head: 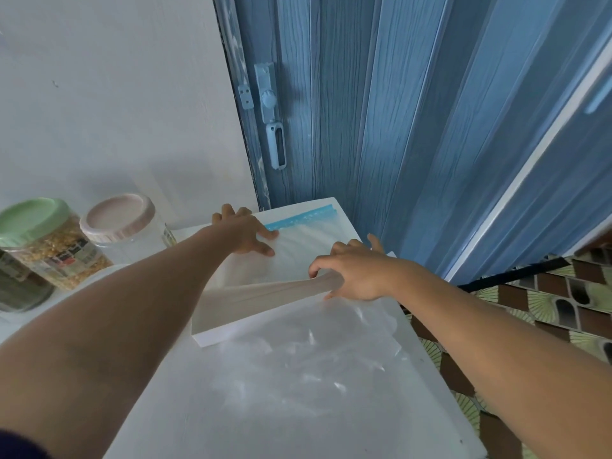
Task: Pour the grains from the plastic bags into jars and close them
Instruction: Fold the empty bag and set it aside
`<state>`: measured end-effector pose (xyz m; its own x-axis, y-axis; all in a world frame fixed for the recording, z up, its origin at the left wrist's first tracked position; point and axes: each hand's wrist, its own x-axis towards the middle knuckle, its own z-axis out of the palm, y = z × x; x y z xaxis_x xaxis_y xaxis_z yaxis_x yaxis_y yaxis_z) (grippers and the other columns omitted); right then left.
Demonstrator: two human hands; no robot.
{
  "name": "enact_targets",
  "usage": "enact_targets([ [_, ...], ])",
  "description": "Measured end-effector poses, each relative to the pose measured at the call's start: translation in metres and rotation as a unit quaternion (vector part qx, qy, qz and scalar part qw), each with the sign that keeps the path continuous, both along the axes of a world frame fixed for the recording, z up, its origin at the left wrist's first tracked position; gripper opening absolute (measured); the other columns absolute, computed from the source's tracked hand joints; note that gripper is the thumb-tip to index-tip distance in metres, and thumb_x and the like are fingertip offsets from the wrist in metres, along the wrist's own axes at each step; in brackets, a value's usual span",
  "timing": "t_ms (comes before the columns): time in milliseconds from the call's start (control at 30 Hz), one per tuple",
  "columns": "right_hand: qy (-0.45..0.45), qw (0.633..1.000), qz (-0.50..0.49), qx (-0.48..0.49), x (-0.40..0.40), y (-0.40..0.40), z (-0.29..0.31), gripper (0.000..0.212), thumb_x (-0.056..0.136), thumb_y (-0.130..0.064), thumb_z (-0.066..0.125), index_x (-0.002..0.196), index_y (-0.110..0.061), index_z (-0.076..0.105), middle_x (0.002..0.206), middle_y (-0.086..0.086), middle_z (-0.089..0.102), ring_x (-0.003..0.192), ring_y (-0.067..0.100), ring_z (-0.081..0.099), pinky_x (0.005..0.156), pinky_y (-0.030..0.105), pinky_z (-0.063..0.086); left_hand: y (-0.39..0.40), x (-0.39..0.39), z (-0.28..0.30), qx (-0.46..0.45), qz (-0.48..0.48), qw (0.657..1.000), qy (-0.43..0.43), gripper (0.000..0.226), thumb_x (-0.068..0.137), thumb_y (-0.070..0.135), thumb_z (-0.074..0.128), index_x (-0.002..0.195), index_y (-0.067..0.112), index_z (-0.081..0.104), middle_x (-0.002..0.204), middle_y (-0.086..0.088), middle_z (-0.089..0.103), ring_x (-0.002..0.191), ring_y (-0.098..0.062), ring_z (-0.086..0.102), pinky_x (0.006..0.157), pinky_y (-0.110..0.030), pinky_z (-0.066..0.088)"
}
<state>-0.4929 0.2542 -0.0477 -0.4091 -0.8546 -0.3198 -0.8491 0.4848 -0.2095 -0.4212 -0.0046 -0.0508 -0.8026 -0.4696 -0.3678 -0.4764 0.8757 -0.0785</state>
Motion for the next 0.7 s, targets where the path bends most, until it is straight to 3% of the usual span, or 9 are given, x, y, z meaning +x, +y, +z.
enact_targets([
  [133, -0.004, 1.0, 0.004, 0.01, 0.005, 0.011, 0.002, 0.04, 0.093, -0.065, 0.06, 0.129, -0.053, 0.049, 0.114, -0.007, 0.041, 0.113, 0.017, 0.032, 0.118, 0.057, 0.002, 0.002, 0.002, -0.003, -0.006, 0.005, 1.0, -0.001, 0.066, 0.085, 0.075, 0.061, 0.147, 0.058, 0.047, 0.156, -0.003, 0.038, 0.133, -0.032, 0.028, 0.108, -0.045, 0.027],
  [267, -0.005, 1.0, 0.007, 0.02, 0.009, 0.023, 0.002, 0.047, 0.093, -0.066, 0.06, 0.135, -0.054, 0.044, 0.12, -0.007, 0.042, 0.123, 0.019, 0.037, 0.118, 0.057, 0.005, 0.003, 0.004, -0.003, -0.013, 0.004, 1.0, -0.002, 0.065, 0.086, 0.078, 0.059, 0.147, 0.061, 0.045, 0.156, -0.004, 0.037, 0.133, -0.033, 0.028, 0.108, -0.045, 0.027],
  [433, -0.002, 1.0, 0.01, -0.007, 0.013, 0.024, 0.01, 0.076, 0.092, -0.064, 0.065, 0.153, -0.056, 0.02, 0.145, -0.001, 0.036, 0.145, 0.023, 0.029, 0.119, 0.063, -0.016, 0.007, 0.002, -0.001, -0.022, 0.001, 1.0, -0.001, 0.065, 0.086, 0.076, 0.061, 0.147, 0.059, 0.046, 0.158, -0.005, 0.035, 0.135, -0.034, 0.027, 0.108, -0.045, 0.026],
  [500, -0.011, 0.998, 0.019, -0.06, 0.018, 0.024, 0.016, 0.079, 0.088, -0.061, 0.071, 0.15, -0.058, 0.022, 0.154, 0.001, 0.027, 0.151, 0.02, 0.016, 0.118, 0.056, -0.022, 0.008, 0.002, 0.0, -0.026, 0.003, 1.0, -0.001, 0.065, 0.086, 0.075, 0.061, 0.147, 0.058, 0.046, 0.158, -0.005, 0.036, 0.135, -0.034, 0.027, 0.108, -0.045, 0.027],
  [600, -0.017, 0.992, 0.056, -0.114, 0.024, 0.021, 0.025, 0.043, 0.088, -0.059, 0.073, 0.128, -0.053, 0.06, 0.145, -0.006, 0.03, 0.14, 0.015, 0.017, 0.119, 0.038, -0.002, 0.009, 0.002, 0.0, -0.027, 0.003, 1.0, 0.0, 0.065, 0.086, 0.075, 0.062, 0.146, 0.058, 0.047, 0.159, -0.005, 0.034, 0.137, -0.034, 0.025, 0.108, -0.044, 0.026],
  [700, 0.006, 0.99, 0.115, -0.075, 0.028, 0.011, 0.025, 0.019, 0.095, -0.049, 0.068, 0.113, -0.045, 0.073, 0.122, -0.008, 0.049, 0.119, 0.014, 0.042, 0.106, 0.038, 0.026, 0.01, 0.002, 0.001, -0.029, 0.002, 1.0, -0.002, 0.064, 0.087, 0.075, 0.061, 0.147, 0.059, 0.046, 0.159, -0.005, 0.034, 0.137, -0.035, 0.025, 0.108, -0.044, 0.026],
])
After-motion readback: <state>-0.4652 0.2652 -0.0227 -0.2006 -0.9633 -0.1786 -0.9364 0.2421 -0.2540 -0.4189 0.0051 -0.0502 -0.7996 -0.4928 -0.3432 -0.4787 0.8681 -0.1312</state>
